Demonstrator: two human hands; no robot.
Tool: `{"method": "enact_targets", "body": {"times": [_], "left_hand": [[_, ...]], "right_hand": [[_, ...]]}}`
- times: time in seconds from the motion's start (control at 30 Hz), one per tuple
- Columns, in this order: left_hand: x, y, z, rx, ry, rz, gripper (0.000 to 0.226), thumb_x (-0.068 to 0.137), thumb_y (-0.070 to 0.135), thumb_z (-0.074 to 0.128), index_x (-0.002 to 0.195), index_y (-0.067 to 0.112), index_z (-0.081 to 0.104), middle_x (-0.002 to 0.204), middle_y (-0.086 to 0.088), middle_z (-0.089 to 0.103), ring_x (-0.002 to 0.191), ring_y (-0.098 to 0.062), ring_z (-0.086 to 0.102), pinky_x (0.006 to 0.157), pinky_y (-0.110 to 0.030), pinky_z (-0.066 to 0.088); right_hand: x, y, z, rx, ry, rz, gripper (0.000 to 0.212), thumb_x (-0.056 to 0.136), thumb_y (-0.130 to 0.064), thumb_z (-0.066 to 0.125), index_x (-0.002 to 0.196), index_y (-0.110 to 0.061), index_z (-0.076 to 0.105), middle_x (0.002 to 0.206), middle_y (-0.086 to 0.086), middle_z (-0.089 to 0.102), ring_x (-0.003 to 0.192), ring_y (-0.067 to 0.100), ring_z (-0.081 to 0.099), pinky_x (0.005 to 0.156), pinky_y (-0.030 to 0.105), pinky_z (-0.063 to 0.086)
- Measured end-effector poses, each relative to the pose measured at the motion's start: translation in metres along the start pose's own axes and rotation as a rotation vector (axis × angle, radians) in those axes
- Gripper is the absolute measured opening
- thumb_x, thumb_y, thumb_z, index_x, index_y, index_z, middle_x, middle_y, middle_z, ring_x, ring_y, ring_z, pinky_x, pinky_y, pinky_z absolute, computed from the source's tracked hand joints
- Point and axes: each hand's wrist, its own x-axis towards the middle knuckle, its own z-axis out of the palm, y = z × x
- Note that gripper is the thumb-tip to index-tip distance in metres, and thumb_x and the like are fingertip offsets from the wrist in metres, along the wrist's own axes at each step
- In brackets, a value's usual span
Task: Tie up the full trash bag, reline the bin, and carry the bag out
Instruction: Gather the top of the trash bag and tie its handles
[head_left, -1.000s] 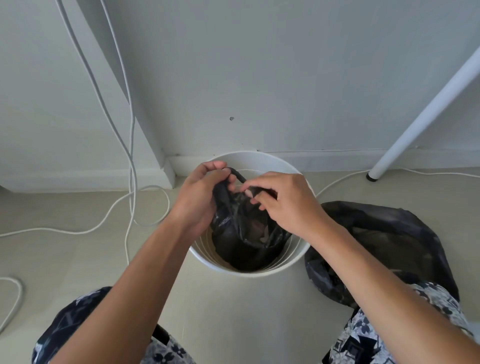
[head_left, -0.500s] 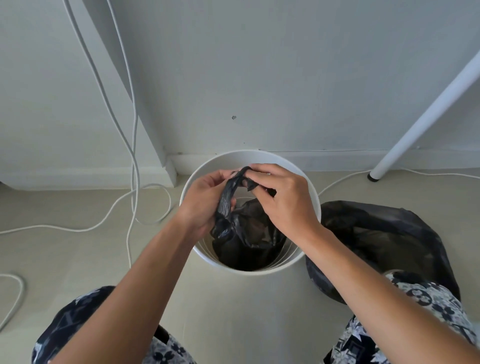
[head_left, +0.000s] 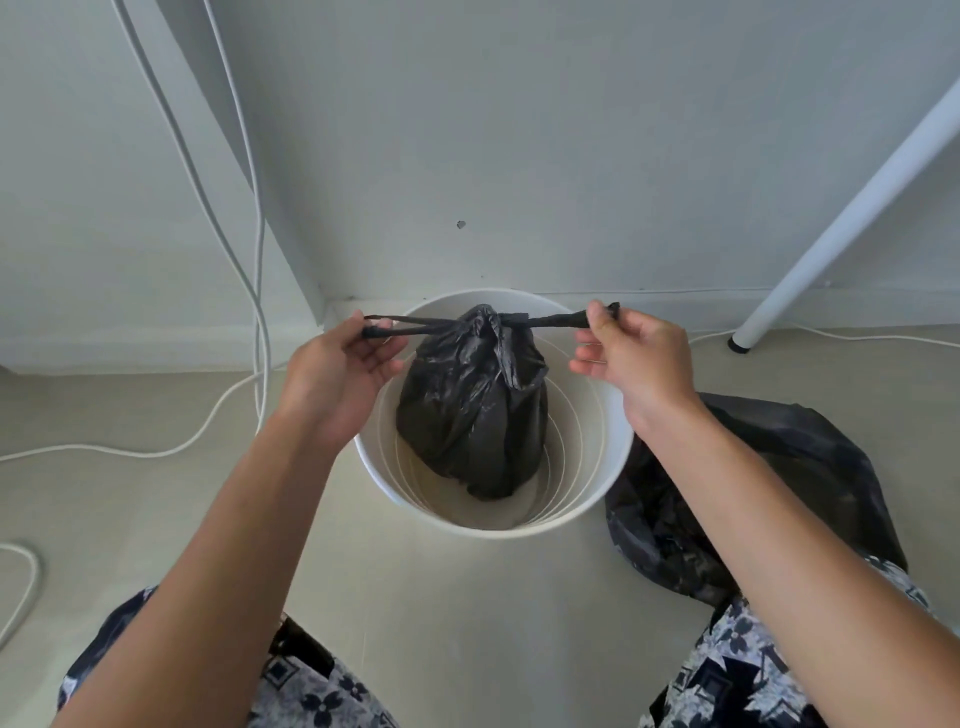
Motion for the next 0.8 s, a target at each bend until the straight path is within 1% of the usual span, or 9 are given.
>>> {"method": "enact_targets", "body": {"times": [0.1, 0.17, 0.27, 0.33, 0.47, 0.53, 0.6, 0.73, 0.8], "left_hand": [[0.000, -0.004, -0.001, -0.067, -0.046, -0.018, 0.029, 0.100, 0.021, 0.039, 0.074, 0.013, 0.049, 0.057, 0.001, 0.054, 0.079, -0.023, 0.065, 0.075, -0.033, 0.051], [0.000, -0.006, -0.001, -0.026, -0.051, 0.003, 0.028, 0.099, 0.021, 0.042, 0.072, 0.014, 0.046, 0.050, 0.002, 0.046, 0.077, -0.022, 0.068, 0.083, -0.036, 0.052], [0.000, -0.004, -0.001, -0.026, -0.075, 0.021, 0.029, 0.095, 0.019, 0.048, 0.067, 0.014, 0.045, 0.045, 0.003, 0.038, 0.065, -0.021, 0.062, 0.092, -0.043, 0.052], [-0.001, -0.003, -0.001, -0.080, -0.091, 0.015, 0.030, 0.094, 0.019, 0.051, 0.065, 0.014, 0.048, 0.042, 0.004, 0.035, 0.055, -0.016, 0.054, 0.084, -0.042, 0.056], [-0.005, -0.003, 0.002, -0.137, -0.104, -0.012, 0.025, 0.098, 0.019, 0.048, 0.074, 0.011, 0.051, 0.042, 0.007, 0.031, 0.042, -0.009, 0.038, 0.062, -0.028, 0.057], [-0.007, -0.003, 0.004, -0.173, -0.144, -0.047, 0.024, 0.100, 0.017, 0.044, 0.077, 0.010, 0.052, 0.043, 0.007, 0.029, 0.038, -0.007, 0.030, 0.046, -0.020, 0.046], [-0.008, -0.004, 0.005, -0.152, -0.175, -0.085, 0.026, 0.100, 0.018, 0.043, 0.077, 0.011, 0.052, 0.043, 0.009, 0.028, 0.035, -0.006, 0.024, 0.035, -0.017, 0.030], [-0.009, -0.004, 0.005, 0.002, -0.146, -0.071, 0.029, 0.100, 0.022, 0.044, 0.074, 0.013, 0.051, 0.045, 0.009, 0.029, 0.035, -0.005, 0.022, 0.031, -0.017, 0.022], [-0.008, -0.003, 0.003, 0.045, -0.103, -0.050, 0.030, 0.100, 0.022, 0.044, 0.073, 0.013, 0.051, 0.045, 0.009, 0.029, 0.035, -0.005, 0.021, 0.030, -0.017, 0.020]], "right_hand": [[0.005, 0.000, -0.002, 0.272, -0.047, 0.153, 0.020, 0.092, -0.024, 0.070, 0.080, -0.008, 0.064, 0.066, 0.005, 0.067, 0.058, 0.013, 0.069, 0.060, 0.027, 0.060], [0.007, 0.000, -0.002, 0.478, -0.114, 0.247, 0.020, 0.090, -0.025, 0.071, 0.083, -0.009, 0.061, 0.063, 0.003, 0.069, 0.064, 0.015, 0.072, 0.065, 0.029, 0.061], [0.008, -0.001, -0.003, 0.680, -0.183, 0.344, 0.021, 0.089, -0.026, 0.072, 0.093, -0.008, 0.062, 0.079, 0.008, 0.072, 0.082, 0.020, 0.074, 0.073, 0.032, 0.062], [0.009, 0.000, -0.004, 0.765, -0.184, 0.363, 0.020, 0.089, -0.024, 0.072, 0.093, -0.007, 0.063, 0.082, 0.010, 0.071, 0.087, 0.022, 0.074, 0.075, 0.033, 0.062], [0.010, -0.001, -0.005, 0.820, -0.207, 0.371, 0.016, 0.090, -0.023, 0.071, 0.085, -0.010, 0.065, 0.077, 0.006, 0.071, 0.075, 0.019, 0.076, 0.075, 0.031, 0.061], [0.009, 0.000, -0.004, 0.816, -0.223, 0.372, 0.016, 0.091, -0.024, 0.070, 0.084, -0.011, 0.065, 0.079, 0.004, 0.068, 0.077, 0.017, 0.072, 0.076, 0.032, 0.060], [0.006, -0.001, -0.002, 0.812, -0.249, 0.375, 0.015, 0.092, -0.023, 0.068, 0.086, -0.010, 0.065, 0.074, 0.001, 0.063, 0.076, 0.015, 0.066, 0.078, 0.033, 0.060], [0.001, -0.003, 0.005, 0.720, -0.330, 0.371, 0.015, 0.095, -0.021, 0.062, 0.094, -0.008, 0.069, 0.054, -0.006, 0.046, 0.054, 0.011, 0.052, 0.078, 0.029, 0.052], [0.000, -0.002, 0.007, 0.671, -0.336, 0.396, 0.017, 0.096, -0.020, 0.061, 0.099, -0.008, 0.072, 0.051, -0.007, 0.037, 0.046, 0.009, 0.041, 0.071, 0.026, 0.048]]}}
